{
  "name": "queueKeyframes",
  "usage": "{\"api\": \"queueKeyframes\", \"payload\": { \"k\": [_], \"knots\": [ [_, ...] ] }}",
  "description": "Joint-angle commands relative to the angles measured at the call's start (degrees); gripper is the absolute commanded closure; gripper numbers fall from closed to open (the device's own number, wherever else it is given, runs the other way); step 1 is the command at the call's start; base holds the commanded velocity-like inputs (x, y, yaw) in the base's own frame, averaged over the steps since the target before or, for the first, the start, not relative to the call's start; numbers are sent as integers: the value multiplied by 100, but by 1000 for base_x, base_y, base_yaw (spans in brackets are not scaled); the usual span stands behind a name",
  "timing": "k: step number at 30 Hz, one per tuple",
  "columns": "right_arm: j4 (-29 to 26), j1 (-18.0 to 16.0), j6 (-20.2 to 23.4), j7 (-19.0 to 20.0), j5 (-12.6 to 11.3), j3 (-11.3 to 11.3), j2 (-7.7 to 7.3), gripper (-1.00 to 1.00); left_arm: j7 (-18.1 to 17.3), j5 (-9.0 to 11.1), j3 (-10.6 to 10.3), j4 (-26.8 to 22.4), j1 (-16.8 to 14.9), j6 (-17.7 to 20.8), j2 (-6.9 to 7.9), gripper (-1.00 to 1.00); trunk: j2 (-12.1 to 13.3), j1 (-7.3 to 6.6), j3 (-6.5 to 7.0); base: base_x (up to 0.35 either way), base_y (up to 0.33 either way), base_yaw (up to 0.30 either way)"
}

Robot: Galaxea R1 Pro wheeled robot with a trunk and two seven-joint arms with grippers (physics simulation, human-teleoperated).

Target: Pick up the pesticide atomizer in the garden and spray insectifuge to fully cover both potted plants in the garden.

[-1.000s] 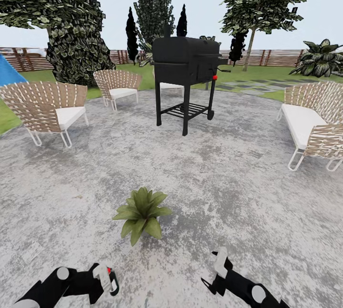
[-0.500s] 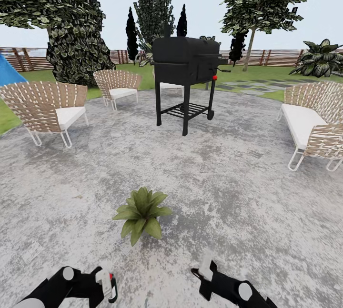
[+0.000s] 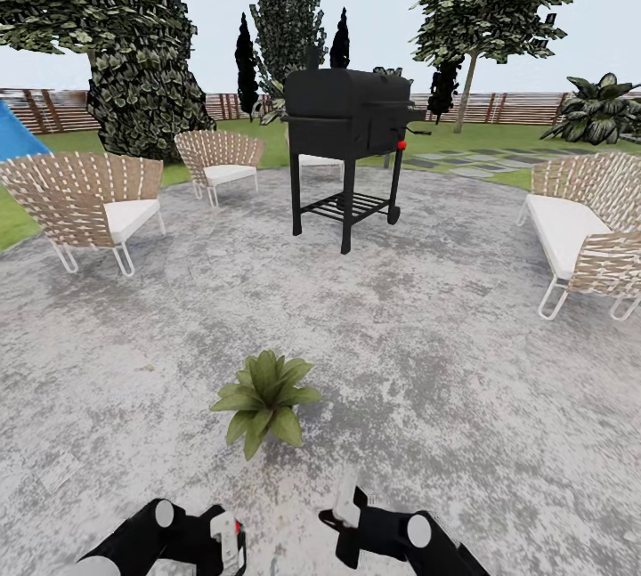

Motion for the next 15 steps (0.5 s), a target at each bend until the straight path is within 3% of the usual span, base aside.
{"api": "queueKeyframes", "payload": {
  "k": [1, 7, 15],
  "knots": [
    [-5, -4, -33, -2, 95, -8, 40, 100, -26, -64, 42, -31, -2, -28, -47, 100, -2, -1, -5, 0, 0, 0],
    [-14, -8, -31, -2, 146, -8, 194, 100, -22, -110, -278, -200, -3, -28, -213, 100, -2, -1, -5, 0, 0, 0],
    [-194, -9, -25, 273, 149, -8, 255, 100, -20, -114, -341, -357, -3, -36, -352, 100, -2, -1, -5, 0, 0, 0]
  ]
}}
